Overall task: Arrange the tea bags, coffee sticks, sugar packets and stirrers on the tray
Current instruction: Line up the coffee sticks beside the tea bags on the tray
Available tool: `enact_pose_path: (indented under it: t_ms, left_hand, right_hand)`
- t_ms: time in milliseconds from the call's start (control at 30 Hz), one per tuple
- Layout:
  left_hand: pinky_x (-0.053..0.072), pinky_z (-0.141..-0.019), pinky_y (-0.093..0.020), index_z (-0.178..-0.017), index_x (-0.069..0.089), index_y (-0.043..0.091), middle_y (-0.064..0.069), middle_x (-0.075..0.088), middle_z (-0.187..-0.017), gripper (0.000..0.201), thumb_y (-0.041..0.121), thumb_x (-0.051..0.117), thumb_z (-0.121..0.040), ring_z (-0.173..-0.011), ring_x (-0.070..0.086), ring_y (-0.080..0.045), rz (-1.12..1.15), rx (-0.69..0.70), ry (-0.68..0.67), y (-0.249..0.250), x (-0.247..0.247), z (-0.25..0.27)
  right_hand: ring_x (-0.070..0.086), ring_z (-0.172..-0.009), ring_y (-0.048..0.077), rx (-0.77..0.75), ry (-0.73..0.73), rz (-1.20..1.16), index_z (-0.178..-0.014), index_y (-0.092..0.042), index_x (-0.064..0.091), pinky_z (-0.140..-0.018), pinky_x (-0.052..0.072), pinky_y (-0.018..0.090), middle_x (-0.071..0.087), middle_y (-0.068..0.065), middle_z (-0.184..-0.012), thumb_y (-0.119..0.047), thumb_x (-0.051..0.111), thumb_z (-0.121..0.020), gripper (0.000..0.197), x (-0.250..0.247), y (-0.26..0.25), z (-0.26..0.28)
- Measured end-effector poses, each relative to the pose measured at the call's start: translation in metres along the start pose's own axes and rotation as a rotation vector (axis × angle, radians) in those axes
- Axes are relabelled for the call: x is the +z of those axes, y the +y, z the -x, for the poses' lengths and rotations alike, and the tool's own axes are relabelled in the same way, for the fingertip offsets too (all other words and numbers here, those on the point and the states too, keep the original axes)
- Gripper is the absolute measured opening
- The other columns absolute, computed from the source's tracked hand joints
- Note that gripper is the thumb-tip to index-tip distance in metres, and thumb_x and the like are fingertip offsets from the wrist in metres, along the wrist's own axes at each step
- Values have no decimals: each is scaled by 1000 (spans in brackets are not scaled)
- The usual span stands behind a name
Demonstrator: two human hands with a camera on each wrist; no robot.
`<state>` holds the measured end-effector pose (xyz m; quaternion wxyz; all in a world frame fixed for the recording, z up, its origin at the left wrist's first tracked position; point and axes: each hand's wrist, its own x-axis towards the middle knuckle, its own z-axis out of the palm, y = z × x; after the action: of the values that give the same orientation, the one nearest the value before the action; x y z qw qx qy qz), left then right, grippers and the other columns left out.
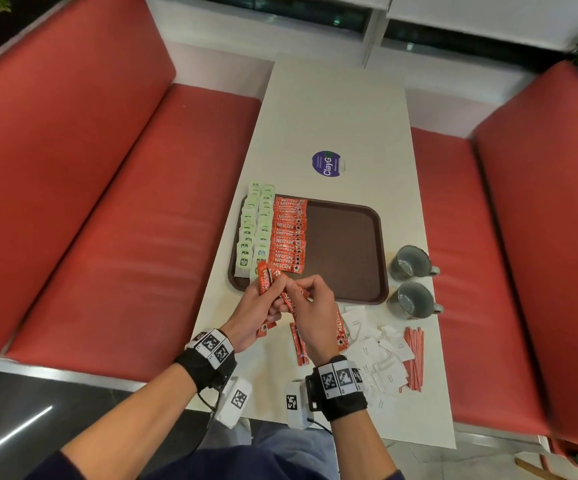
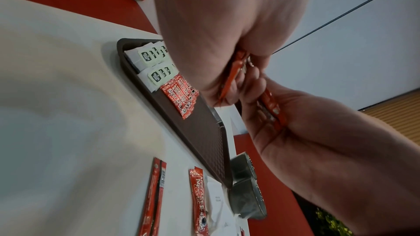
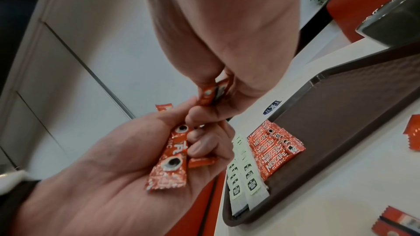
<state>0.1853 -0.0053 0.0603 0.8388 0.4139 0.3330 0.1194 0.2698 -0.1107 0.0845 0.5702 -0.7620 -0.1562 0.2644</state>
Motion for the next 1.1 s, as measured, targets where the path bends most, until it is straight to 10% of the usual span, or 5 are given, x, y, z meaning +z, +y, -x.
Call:
enact_pose_path:
  t_ms: [133, 267, 567, 900, 1100]
  left_hand:
    - [45, -55, -20, -118, 64, 8, -2, 55, -71, 40, 44, 68, -99, -58, 52, -10, -39, 44, 24, 2, 2, 0]
    - [65, -83, -41, -142, 58, 1, -16, 79, -109, 40, 29, 55, -113, -96, 78, -29, 91, 81, 148, 5, -6, -10]
    - [32, -50, -22, -105, 53, 20, 4, 34, -69, 18, 33, 64, -109, -54, 29, -7, -43, 67, 22, 23, -12, -15]
    - [19, -54, -37, -115, 64, -2, 2, 38, -64, 56, 44, 85, -92, -54, 26, -15, -183, 52, 81, 16, -19, -12]
    - [26, -50, -25, -99, 63, 12, 7, 38, -60, 24, 34, 68, -106, -51, 26, -9, -88, 46, 144, 22, -26, -12]
  right_hand:
    - [80, -84, 11, 13, 18, -1, -98, -19, 72, -79, 66, 38, 81, -5, -90, -41, 76, -103, 23, 2, 1, -4]
    - [82, -82, 29, 93, 64, -178, -101, -6, 71, -83, 68, 50, 82, 9, -86, -23, 74, -105, 18, -4, 3, -6]
    - [82, -98, 28, 5, 5, -273, -117, -13, 82, -96, 64, 43, 84, 10, -100, -11, 74, -104, 16, -19, 9, -14]
    - [77, -84, 27, 61, -94, -263, -105, -4, 80, -81, 63, 33, 82, 18, -92, -13, 86, -94, 16, -27, 12, -21]
    - [79, -92, 30, 113, -162, -209, -105, -6, 82, -89, 66, 36, 82, 17, -97, -4, 80, -97, 9, -41, 22, -39]
